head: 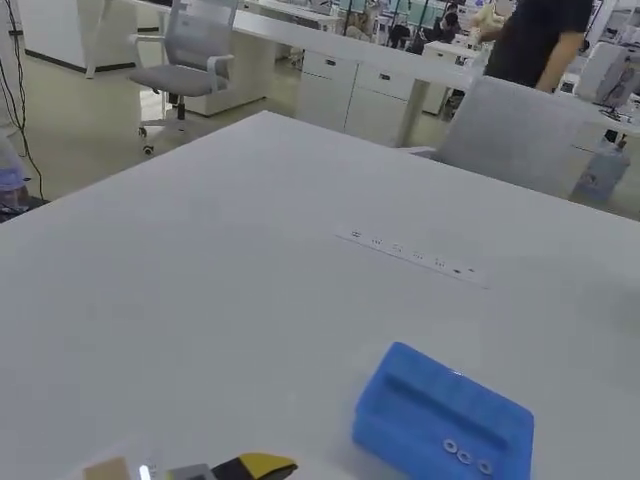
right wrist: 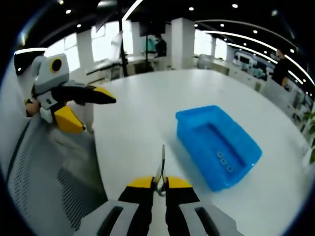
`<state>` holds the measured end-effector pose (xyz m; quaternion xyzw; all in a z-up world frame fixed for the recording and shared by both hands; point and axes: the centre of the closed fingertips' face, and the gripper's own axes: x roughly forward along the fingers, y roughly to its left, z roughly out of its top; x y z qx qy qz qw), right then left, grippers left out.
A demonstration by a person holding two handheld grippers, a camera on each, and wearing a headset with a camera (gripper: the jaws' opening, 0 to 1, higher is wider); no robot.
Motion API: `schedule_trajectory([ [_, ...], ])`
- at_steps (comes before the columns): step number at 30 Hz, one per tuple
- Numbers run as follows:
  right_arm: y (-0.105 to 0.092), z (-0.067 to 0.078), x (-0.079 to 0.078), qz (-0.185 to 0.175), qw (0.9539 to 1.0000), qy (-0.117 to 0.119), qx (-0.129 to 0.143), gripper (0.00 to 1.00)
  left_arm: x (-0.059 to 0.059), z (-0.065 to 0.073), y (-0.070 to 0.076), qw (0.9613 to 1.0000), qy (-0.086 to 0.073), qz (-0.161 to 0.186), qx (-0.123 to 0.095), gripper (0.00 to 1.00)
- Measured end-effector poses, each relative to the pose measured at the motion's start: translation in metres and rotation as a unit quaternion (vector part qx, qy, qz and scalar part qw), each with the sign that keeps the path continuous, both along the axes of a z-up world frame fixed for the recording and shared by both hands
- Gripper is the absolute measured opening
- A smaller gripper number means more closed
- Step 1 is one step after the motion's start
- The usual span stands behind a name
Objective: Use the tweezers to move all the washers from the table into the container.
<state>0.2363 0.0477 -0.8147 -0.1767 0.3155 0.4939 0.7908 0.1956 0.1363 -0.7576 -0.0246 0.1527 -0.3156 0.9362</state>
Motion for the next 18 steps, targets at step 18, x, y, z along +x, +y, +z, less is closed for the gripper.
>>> schedule_trajectory([
  [18,0.008,0.052,0.065,-0.024,0.9978,-0.037,0.049,0.05,0.000,0.000,-0.001,1.0000,0.001,0.001,0.001,0.46],
])
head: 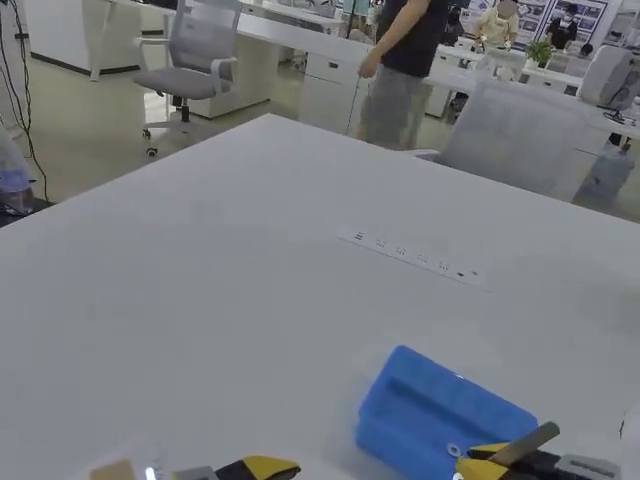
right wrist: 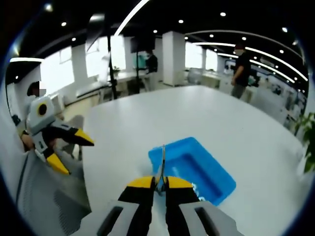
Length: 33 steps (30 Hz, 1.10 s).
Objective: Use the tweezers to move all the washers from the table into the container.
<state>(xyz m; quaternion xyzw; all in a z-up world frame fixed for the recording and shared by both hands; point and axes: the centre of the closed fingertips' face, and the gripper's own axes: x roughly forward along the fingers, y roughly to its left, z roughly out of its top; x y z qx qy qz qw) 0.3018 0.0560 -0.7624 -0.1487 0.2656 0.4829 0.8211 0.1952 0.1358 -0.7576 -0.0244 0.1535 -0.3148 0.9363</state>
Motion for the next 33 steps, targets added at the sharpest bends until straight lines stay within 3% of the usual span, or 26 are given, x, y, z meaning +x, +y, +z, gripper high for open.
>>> schedule_trajectory([
  [3,0.003,0.002,0.014,0.001,1.0000,-0.002,0.004,0.05,0.000,0.000,0.000,1.0000,0.000,0.000,0.000,0.46],
  [9,0.011,-0.004,0.040,-0.009,0.9997,0.015,0.018,0.05,0.000,-0.001,0.000,1.0000,0.002,0.000,0.001,0.46],
  [15,0.015,-0.024,0.057,-0.015,0.9991,0.038,0.011,0.05,0.000,-0.003,0.000,1.0000,0.004,0.000,0.002,0.46],
  [24,0.014,-0.056,0.070,-0.021,0.9974,0.067,-0.016,0.05,0.000,-0.003,-0.001,1.0000,0.006,-0.001,0.002,0.46],
  [33,0.016,-0.071,0.070,-0.013,0.9965,0.074,-0.037,0.05,0.000,-0.003,-0.001,1.0000,0.007,0.000,0.001,0.46],
])
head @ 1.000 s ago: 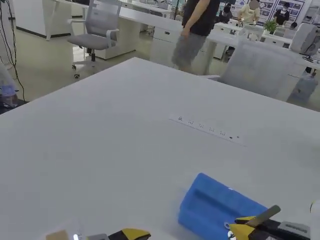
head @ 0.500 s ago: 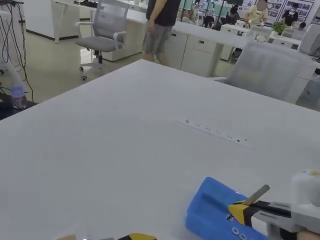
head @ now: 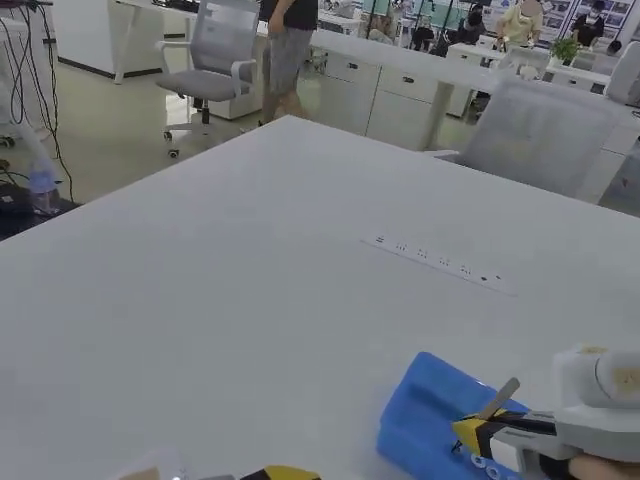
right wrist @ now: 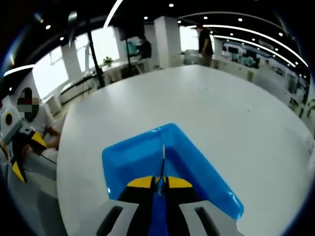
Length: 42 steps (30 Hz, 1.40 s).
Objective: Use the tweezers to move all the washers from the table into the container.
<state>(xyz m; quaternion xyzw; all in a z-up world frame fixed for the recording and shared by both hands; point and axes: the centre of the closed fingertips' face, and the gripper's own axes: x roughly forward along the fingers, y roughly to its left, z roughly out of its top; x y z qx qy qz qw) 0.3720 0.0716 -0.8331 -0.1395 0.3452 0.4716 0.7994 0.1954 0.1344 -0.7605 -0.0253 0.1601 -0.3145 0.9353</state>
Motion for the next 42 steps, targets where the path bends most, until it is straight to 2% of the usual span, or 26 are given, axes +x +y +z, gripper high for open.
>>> schedule_trajectory([
  [6,-0.001,0.006,-0.002,0.007,0.9999,-0.012,-0.008,0.05,0.000,0.001,0.000,1.0000,0.000,0.000,-0.001,0.46],
  [13,0.000,0.030,-0.007,0.009,0.9993,-0.034,0.012,0.05,0.000,0.001,0.000,1.0000,-0.001,-0.001,-0.001,0.46],
  [21,0.003,0.053,-0.030,0.018,0.9982,-0.049,0.030,0.05,-0.001,0.001,0.000,1.0000,0.000,-0.003,0.000,0.45],
  [26,0.005,0.062,-0.046,0.027,0.9975,-0.054,0.036,0.05,-0.001,0.000,0.000,1.0000,0.001,-0.004,0.000,0.44],
  [33,0.001,0.064,-0.073,0.036,0.9974,-0.048,0.040,0.05,-0.001,0.000,0.000,1.0000,0.002,-0.006,0.001,0.44],
  [42,-0.006,0.047,-0.100,0.038,0.9984,-0.022,0.035,0.05,-0.001,0.000,0.000,1.0000,0.001,-0.007,0.001,0.44],
])
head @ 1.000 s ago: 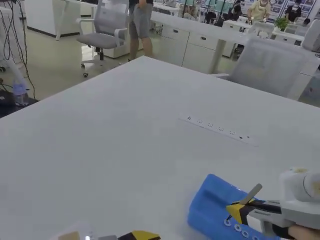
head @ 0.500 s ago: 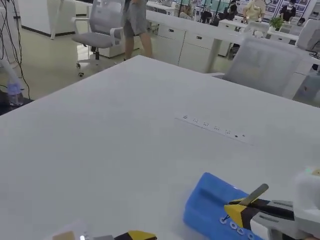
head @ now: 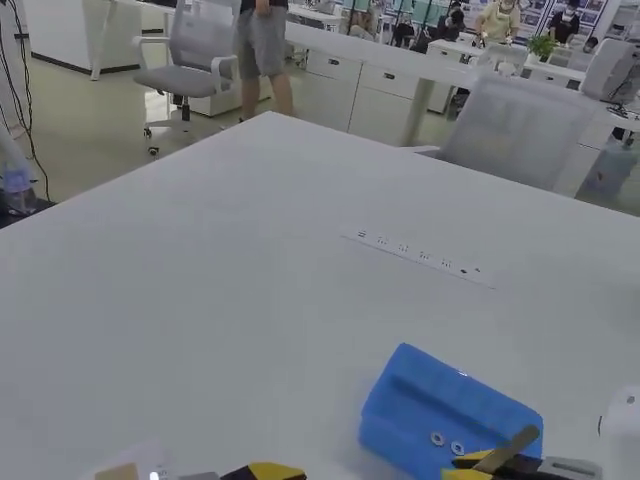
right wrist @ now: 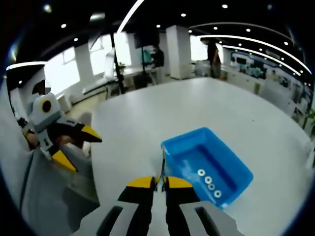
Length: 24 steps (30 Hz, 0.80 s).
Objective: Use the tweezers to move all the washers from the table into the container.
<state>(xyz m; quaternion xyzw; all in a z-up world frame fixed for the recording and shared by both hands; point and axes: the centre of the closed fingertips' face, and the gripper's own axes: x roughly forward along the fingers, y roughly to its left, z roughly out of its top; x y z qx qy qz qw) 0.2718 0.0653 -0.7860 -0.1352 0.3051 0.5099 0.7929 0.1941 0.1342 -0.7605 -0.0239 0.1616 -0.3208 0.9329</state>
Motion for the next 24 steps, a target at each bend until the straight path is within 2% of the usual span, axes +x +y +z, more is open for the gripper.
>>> schedule_trajectory([
  [5,-0.001,-0.013,-0.013,-0.006,0.9998,0.019,0.001,0.05,0.000,-0.001,0.000,1.0000,0.001,0.001,0.000,0.44],
  [14,-0.010,-0.032,-0.024,-0.033,0.9980,0.053,0.006,0.05,0.000,-0.001,0.000,1.0000,0.002,0.001,0.001,0.43],
  [22,-0.009,-0.040,-0.042,-0.029,0.9958,0.086,0.014,0.05,0.000,-0.001,-0.002,1.0000,0.002,-0.001,0.001,0.43],
  [24,-0.008,-0.044,-0.047,-0.023,0.9954,0.092,0.008,0.05,0.000,-0.001,-0.002,1.0000,0.002,-0.001,0.001,0.43],
])
